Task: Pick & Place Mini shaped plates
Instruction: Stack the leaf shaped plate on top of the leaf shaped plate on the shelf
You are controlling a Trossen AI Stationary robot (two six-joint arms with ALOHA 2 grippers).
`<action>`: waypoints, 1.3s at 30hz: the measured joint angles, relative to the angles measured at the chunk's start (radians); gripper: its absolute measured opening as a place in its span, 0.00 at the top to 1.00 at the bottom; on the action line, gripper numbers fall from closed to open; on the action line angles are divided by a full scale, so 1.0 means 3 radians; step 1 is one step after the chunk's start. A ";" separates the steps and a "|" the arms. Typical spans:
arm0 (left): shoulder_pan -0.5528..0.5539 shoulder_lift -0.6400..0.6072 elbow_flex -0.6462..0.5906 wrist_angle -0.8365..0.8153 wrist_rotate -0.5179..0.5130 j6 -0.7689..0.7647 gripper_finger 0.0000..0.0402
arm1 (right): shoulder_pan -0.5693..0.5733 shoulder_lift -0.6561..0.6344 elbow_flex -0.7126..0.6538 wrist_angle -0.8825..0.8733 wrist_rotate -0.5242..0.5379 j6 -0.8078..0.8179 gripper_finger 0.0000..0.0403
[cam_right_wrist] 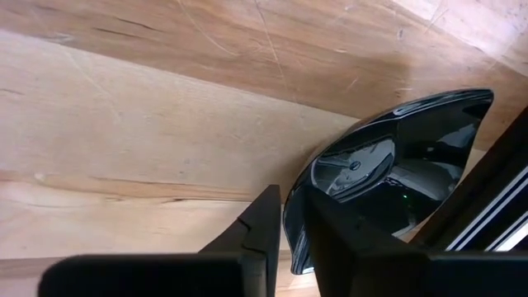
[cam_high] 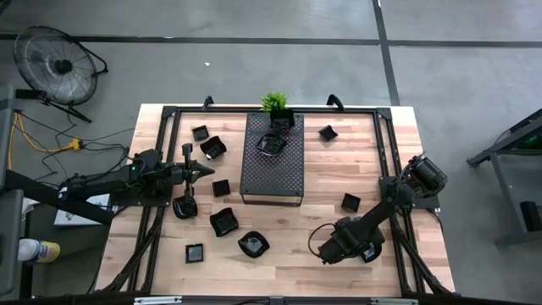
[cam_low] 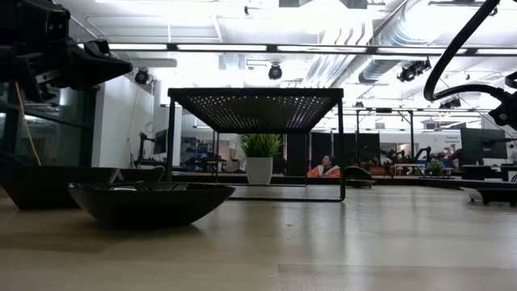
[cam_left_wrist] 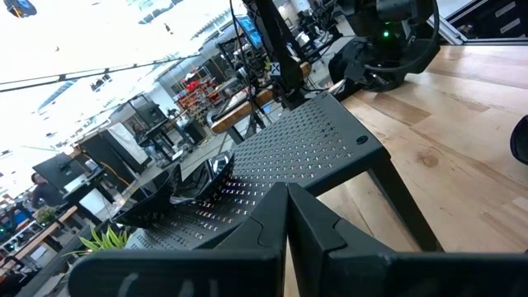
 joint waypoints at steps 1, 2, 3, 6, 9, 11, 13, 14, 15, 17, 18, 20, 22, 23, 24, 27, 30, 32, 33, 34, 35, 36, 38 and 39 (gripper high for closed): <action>0.0000 -0.0001 0.0000 0.0000 -0.0001 0.0000 1.00 | 0.0000 0.0000 0.0000 0.0000 0.0000 -0.0001 0.89; 0.0000 -0.0001 -0.0001 0.0000 -0.0001 0.0000 1.00 | 0.0000 -0.0001 0.0000 0.0000 0.0000 -0.0001 0.91; 0.0000 0.0000 0.0000 0.0000 -0.0001 0.0000 1.00 | 0.0000 0.0000 0.0000 0.0000 0.0001 -0.0005 0.92; 0.0000 0.0000 0.0000 0.0000 -0.0001 0.0000 1.00 | 0.0000 -0.0001 0.0000 -0.0001 -0.0008 -0.0024 0.97; 0.0000 -0.0001 0.0000 0.0000 -0.0001 0.0000 1.00 | 0.0000 -0.0004 0.0000 -0.0004 -0.0016 -0.0045 0.99; 0.0000 -0.0001 -0.0001 0.0000 0.0000 0.0000 1.00 | 0.0000 -0.0004 0.0001 -0.0004 -0.0014 -0.0049 0.99; 0.0001 -0.0001 0.0000 0.0000 0.0000 0.0000 1.00 | 0.0000 -0.0004 0.0001 -0.0003 -0.0016 -0.0070 0.99; 0.0001 -0.0001 -0.0001 0.0000 -0.0001 0.0000 1.00 | 0.0000 -0.0004 0.0001 0.0007 -0.0023 -0.0095 0.99; 0.0001 -0.0001 0.0000 0.0000 -0.0001 0.0000 1.00 | 0.0000 -0.0004 0.0001 0.0025 -0.0027 -0.0110 0.99; 0.0000 0.0000 -0.0001 0.0000 0.0000 0.0000 1.00 | 0.0000 -0.0004 0.0002 0.0060 -0.0031 -0.0115 0.99; 0.0000 0.0000 -0.0001 0.0000 0.0000 0.0000 1.00 | 0.0000 -0.0004 0.0010 0.0068 -0.0031 -0.0141 0.99; 0.0001 -0.0001 0.0000 0.0000 -0.0001 0.0000 1.00 | 0.0000 -0.0004 0.0049 0.0080 -0.0012 -0.0206 1.00; 0.0000 0.0000 0.0000 0.0000 0.0000 -0.0001 1.00 | 0.0000 -0.0004 0.0098 0.0078 0.0019 -0.0273 1.00; 0.0000 0.0000 -0.0001 0.0000 0.0000 0.0000 1.00 | 0.0000 -0.0004 0.0127 0.0062 0.0036 -0.0313 1.00; 0.0001 0.0000 0.0000 0.0000 0.0000 0.0000 1.00 | 0.0000 -0.0004 0.0153 0.0040 0.0047 -0.0355 1.00; 0.0001 0.0000 0.0000 0.0000 -0.0001 0.0000 1.00 | 0.0000 -0.0004 0.0229 -0.0047 0.0108 -0.0503 1.00; 0.0000 -0.0001 -0.0001 0.0000 0.0000 0.0000 1.00 | 0.0000 -0.0004 0.0308 -0.0081 0.0190 -0.0736 1.00; 0.0001 -0.0001 0.0000 0.0000 0.0000 0.0000 1.00 | -0.0001 -0.0003 0.0362 -0.0098 0.0192 -0.0929 1.00; 0.0001 0.0000 0.0000 0.0000 -0.0001 0.0000 1.00 | -0.0001 -0.0003 0.0388 -0.0105 0.0192 -0.1029 1.00; 0.0000 0.0000 0.0000 0.0000 -0.0001 0.0000 1.00 | 0.0000 -0.0003 0.0415 -0.0113 0.0192 -0.1130 1.00; 0.0000 0.0000 -0.0001 0.0000 -0.0001 0.0000 1.00 | 0.0000 -0.0003 0.0442 -0.0126 0.0193 -0.1221 1.00; 0.0000 0.0000 0.0000 0.0000 0.0000 0.0000 1.00 | 0.0004 -0.0003 0.0475 -0.0144 0.0194 -0.1324 1.00; 0.0001 -0.0001 0.0000 0.0000 -0.0001 0.0000 1.00 | 0.0013 -0.0003 0.0544 -0.0174 0.0199 -0.1530 1.00; 0.0000 -0.0001 -0.0001 0.0000 -0.0001 0.0000 1.00 | 0.0015 -0.0003 0.0577 -0.0194 0.0201 -0.1627 1.00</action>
